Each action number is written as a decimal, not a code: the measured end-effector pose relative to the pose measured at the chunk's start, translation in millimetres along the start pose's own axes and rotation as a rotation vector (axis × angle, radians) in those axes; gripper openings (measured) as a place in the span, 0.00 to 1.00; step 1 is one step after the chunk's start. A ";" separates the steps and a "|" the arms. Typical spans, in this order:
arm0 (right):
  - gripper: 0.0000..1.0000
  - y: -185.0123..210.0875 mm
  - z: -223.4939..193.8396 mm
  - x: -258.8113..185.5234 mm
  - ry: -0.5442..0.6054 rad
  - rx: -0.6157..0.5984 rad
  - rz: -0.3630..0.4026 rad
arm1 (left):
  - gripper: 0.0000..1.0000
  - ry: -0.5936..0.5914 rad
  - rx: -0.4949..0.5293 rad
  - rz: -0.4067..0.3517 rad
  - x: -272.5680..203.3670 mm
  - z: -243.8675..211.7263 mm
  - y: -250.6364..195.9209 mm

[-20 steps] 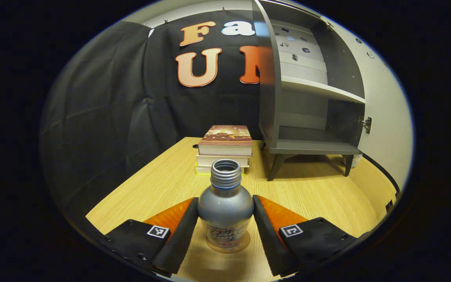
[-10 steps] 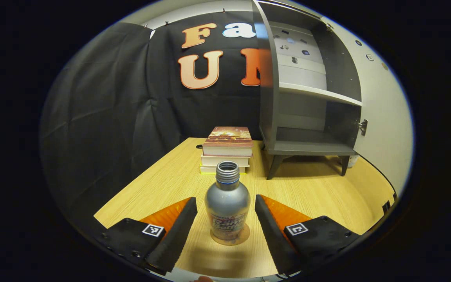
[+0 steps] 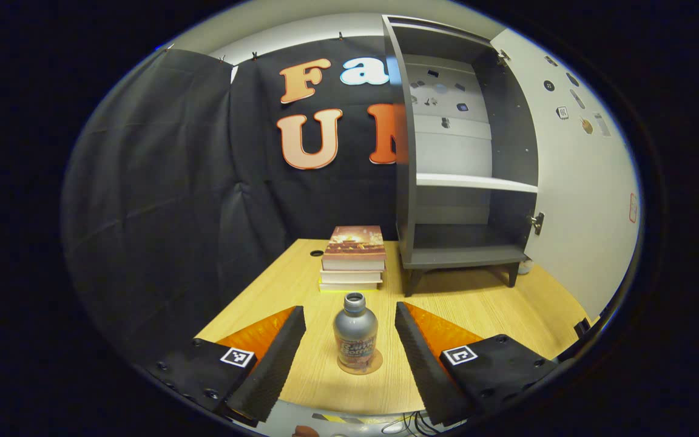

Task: Open the cabinet door with the right hand, grasp the bottle in the cabinet with the left hand and place it on the coaster, then close the cabinet door with the right hand.

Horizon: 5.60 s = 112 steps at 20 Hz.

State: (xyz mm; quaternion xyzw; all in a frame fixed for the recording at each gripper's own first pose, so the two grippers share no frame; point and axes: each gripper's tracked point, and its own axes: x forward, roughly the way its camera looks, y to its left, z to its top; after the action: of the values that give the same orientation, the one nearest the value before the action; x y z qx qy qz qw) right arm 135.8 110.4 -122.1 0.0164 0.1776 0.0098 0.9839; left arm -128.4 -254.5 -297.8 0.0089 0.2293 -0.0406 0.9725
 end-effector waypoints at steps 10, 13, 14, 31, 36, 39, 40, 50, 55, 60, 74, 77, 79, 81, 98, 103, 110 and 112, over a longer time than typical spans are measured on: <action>0.93 18.4 -22.3 -0.1 0.068 -0.056 0.115 | 0.95 -0.164 -0.001 0.045 -27.1 139.2 31.6; 0.93 28.7 -23.8 -1.1 0.073 -0.059 0.153 | 0.96 -0.198 -0.001 0.032 -34.9 175.6 33.4; 0.93 32.5 -24.1 -0.8 0.073 -0.063 0.165 | 0.96 -0.207 -0.008 0.024 -37.0 186.0 31.9; 0.89 89.5 -26.0 -9.0 0.073 -0.037 0.316 | 0.96 -0.268 -0.050 -0.019 -41.7 262.7 50.4; 0.89 122.6 -23.4 -10.0 0.073 -0.057 0.417 | 0.96 -0.273 -0.029 -0.002 -41.4 266.4 62.1; 0.89 133.1 -22.7 -9.3 0.070 -0.067 0.460 | 0.97 -0.288 -0.039 0.007 -41.5 272.3 75.4; 0.89 136.4 -23.0 -8.6 0.067 -0.071 0.470 | 0.96 -0.289 -0.042 0.010 -40.6 274.1 80.4; 0.90 164.0 -20.4 -5.9 0.056 -0.074 0.542 | 0.96 -0.304 -0.023 0.006 -17.9 286.2 117.3; 0.91 180.2 -21.0 2.4 0.058 -0.056 0.543 | 0.98 -0.313 -0.021 -0.014 -7.3 290.5 135.8; 0.93 200.2 -19.8 5.7 0.045 -0.040 0.543 | 0.95 -0.324 -0.038 -0.040 3.2 296.7 155.2; 0.93 220.5 -17.2 27.1 0.015 -0.050 0.392 | 0.96 -0.339 -0.018 -0.032 29.6 294.7 224.6; 0.93 222.5 -16.7 28.0 0.010 -0.044 0.367 | 0.96 -0.337 -0.017 -0.033 32.1 291.7 231.5; 0.93 224.1 -16.5 29.1 0.008 -0.043 0.355 | 0.96 -0.335 -0.012 -0.028 31.1 288.8 239.1; 0.93 225.4 -16.6 30.7 0.009 -0.041 0.346 | 0.95 -0.336 -0.009 -0.023 30.3 288.4 245.7; 0.93 233.9 -18.1 39.4 0.012 -0.051 0.301 | 0.96 -0.324 -0.018 0.030 44.7 276.5 282.8; 0.93 234.6 -17.9 39.8 0.009 -0.063 0.304 | 0.96 -0.325 -0.010 0.035 46.2 276.7 284.3; 0.93 225.6 -17.1 33.0 0.047 -0.072 0.311 | 0.96 -0.317 -0.015 0.036 56.8 279.1 283.9; 0.93 219.2 -3.9 24.4 0.036 -0.077 0.328 | 0.96 -0.324 -0.013 0.033 59.8 285.1 281.9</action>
State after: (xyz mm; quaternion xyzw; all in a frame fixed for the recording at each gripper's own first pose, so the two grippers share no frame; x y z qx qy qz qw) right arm 154.3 330.2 -126.4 0.0072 0.1897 0.1773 0.9657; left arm 75.3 11.7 -69.8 -0.0005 0.0696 -0.0241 0.9973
